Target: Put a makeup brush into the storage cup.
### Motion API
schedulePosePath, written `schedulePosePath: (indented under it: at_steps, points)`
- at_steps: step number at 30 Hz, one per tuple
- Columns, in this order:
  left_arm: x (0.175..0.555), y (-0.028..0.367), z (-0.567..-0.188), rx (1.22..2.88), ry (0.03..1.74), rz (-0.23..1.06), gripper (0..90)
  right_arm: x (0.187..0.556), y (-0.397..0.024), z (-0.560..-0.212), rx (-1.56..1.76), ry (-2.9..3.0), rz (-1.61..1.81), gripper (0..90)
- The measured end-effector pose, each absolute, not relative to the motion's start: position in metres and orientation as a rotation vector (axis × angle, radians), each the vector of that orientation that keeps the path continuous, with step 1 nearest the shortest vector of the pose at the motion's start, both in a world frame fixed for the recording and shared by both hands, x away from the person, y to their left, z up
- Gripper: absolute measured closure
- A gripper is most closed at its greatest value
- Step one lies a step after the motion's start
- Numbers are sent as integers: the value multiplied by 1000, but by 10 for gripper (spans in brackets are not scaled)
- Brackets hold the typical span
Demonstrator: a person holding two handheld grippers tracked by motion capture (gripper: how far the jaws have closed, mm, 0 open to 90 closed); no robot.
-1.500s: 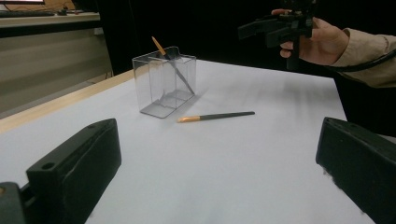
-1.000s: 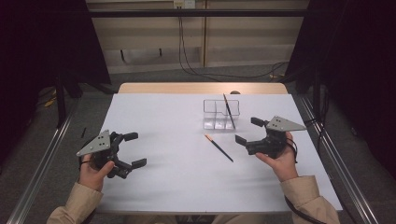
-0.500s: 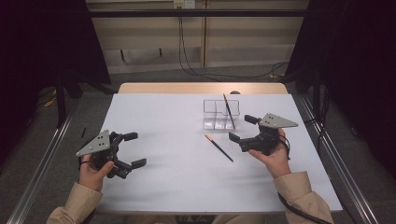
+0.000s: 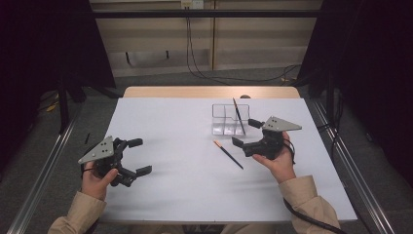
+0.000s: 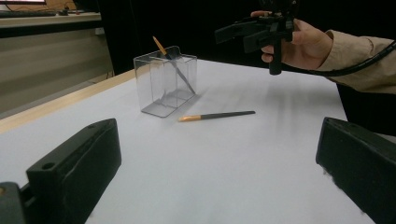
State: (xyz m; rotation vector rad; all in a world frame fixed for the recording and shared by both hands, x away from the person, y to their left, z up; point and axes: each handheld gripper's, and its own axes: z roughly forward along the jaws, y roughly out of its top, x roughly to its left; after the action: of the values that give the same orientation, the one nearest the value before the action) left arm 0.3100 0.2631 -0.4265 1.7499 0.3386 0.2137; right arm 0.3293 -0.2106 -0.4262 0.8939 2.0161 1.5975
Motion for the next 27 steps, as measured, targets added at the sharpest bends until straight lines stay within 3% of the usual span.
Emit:
schedulePosePath:
  at_steps: [27]
  points:
    - [307,267,-427,1749,342,220,0,350,-172,-424,839,2047,1631,39]
